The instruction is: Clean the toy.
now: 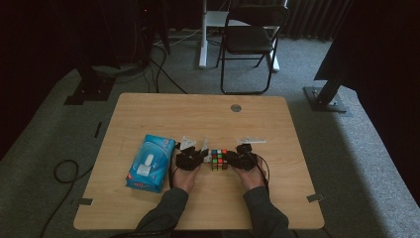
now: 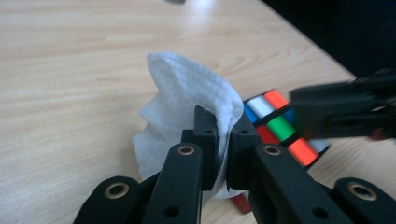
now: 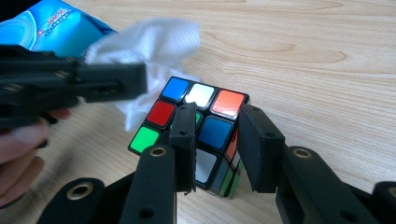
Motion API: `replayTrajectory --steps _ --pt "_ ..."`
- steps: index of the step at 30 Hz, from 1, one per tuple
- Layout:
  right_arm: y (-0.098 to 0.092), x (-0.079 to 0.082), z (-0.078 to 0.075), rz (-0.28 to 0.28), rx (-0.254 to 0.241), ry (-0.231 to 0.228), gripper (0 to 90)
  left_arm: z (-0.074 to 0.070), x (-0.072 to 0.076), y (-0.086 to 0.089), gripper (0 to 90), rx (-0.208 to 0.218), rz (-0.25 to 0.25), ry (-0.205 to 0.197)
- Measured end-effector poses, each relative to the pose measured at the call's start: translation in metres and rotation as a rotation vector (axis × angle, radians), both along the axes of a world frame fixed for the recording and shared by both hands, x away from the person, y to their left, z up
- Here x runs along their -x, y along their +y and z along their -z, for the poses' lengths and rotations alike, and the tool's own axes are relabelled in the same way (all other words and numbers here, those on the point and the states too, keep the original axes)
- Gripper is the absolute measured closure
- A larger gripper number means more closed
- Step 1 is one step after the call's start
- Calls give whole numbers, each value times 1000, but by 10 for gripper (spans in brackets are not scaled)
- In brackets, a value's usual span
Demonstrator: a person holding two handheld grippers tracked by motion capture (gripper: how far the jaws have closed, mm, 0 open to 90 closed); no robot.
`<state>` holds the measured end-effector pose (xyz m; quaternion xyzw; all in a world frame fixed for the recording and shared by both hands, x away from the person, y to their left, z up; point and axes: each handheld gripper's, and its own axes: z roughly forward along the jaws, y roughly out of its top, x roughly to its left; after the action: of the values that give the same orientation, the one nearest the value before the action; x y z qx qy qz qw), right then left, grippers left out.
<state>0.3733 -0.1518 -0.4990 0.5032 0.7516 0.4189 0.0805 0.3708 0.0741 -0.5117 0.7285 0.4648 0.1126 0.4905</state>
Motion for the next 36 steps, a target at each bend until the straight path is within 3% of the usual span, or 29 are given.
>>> replayTrajectory --steps 5,8,16,21,30,36 --pt "0 0 0 -1 -1 1 680 -11 3 -2 855 27 5 -29" --pt "0 0 0 -1 -1 2 680 -11 3 -3 854 31 13 -25" --pt "0 0 0 -1 -3 4 680 2 2 -9 854 11 18 9" --pt "-1 0 0 -2 -4 5 679 8 3 -11 856 -26 16 25" --pt "-1 -1 0 -2 -6 7 680 19 3 -11 858 -13 2 49" --pt "0 0 0 -1 -3 6 680 27 4 -13 858 -33 -4 60"
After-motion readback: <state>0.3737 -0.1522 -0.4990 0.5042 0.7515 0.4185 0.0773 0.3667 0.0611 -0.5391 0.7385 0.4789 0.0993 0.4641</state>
